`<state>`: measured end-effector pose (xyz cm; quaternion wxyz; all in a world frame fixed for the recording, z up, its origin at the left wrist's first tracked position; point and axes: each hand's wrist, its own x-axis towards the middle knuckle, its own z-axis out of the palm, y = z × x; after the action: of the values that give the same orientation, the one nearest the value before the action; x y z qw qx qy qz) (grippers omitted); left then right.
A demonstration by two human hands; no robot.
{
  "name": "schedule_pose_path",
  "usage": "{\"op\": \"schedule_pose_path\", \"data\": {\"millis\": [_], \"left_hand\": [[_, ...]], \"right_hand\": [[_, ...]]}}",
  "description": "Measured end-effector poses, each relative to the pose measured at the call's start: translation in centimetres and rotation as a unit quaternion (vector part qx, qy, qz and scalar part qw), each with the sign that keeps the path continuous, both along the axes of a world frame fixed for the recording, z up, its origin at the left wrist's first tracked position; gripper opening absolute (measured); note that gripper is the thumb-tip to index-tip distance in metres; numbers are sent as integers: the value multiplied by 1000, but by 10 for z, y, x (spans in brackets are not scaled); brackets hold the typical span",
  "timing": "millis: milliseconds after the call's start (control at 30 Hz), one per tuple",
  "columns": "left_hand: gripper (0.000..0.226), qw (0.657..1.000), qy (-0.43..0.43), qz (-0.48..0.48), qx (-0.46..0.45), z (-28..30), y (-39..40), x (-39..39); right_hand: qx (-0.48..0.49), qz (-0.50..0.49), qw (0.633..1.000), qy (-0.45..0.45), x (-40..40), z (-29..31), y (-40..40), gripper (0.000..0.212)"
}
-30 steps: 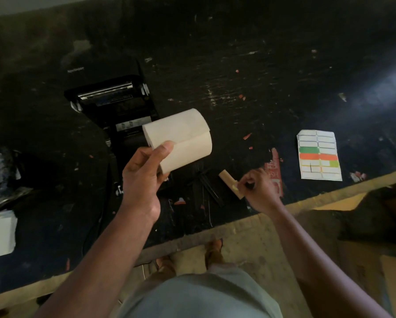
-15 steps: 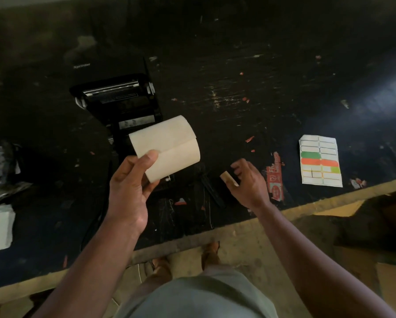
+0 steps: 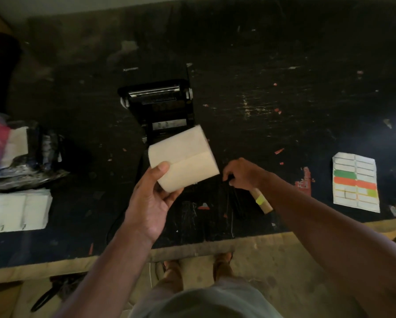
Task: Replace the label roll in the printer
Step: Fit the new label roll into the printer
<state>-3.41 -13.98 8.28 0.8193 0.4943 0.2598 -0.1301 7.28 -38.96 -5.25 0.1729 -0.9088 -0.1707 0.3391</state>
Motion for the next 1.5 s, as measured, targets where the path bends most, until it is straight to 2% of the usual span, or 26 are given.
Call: {"op": "schedule_pose_path", "data": {"millis": [100,167,200,267,300,333,467,600,733,867,967,1133,1267,1400,1500], "left_hand": [[80,999,-2,-3,-51,-5,5,3],[85,997,-12,-9,-73,-6,7,5],[82,996,-16,-16,-81,-6,7,7],[75,996,-20,-33,-87,-6,6,10],[75,995,-21,-40,-88,-6,5,12],[79,995,-19,-42,-91,-7,4,13],[97,995,-6,-39,-92,-8,-5,19],[96,994,-6,-60,-90,-11,-11,20],[86,994,-17,-76,-73,-13,-12,21],[41,993,-43,-112,-2,-9,-16,23],[40,992,-51,-113,34,-7,-24,24],[54,990,-72,-105,68,-8,-39,26],[65,989,-76,-104,78,-8,-50,27],[67,988,-83,-104,75,-11,-56,28],[64,986,-95,-110,82,-15,-61,29]], "right_hand": [[34,-91,994,-54,-1,28,-25,28],[102,-218,963,-118,-7,51,-48,29],[162,-300,928,-152,-13,64,-59,30],[310,-451,817,-182,-29,89,-76,25],[372,-493,765,-181,-37,99,-80,20],[414,-513,731,-178,-44,107,-80,19],[518,-518,665,-146,-60,120,-66,20],[522,-531,652,-144,-69,117,-56,20],[504,-524,662,-184,-76,115,-53,21],[438,-486,709,-264,-80,121,-56,24],[400,-438,745,-305,-85,128,-50,28],[421,-404,766,-270,-95,127,-26,24],[451,-425,749,-234,-99,123,-19,28],[517,-512,675,-125,-103,123,-20,37],[513,-551,655,-64,-108,119,-20,33]]}}
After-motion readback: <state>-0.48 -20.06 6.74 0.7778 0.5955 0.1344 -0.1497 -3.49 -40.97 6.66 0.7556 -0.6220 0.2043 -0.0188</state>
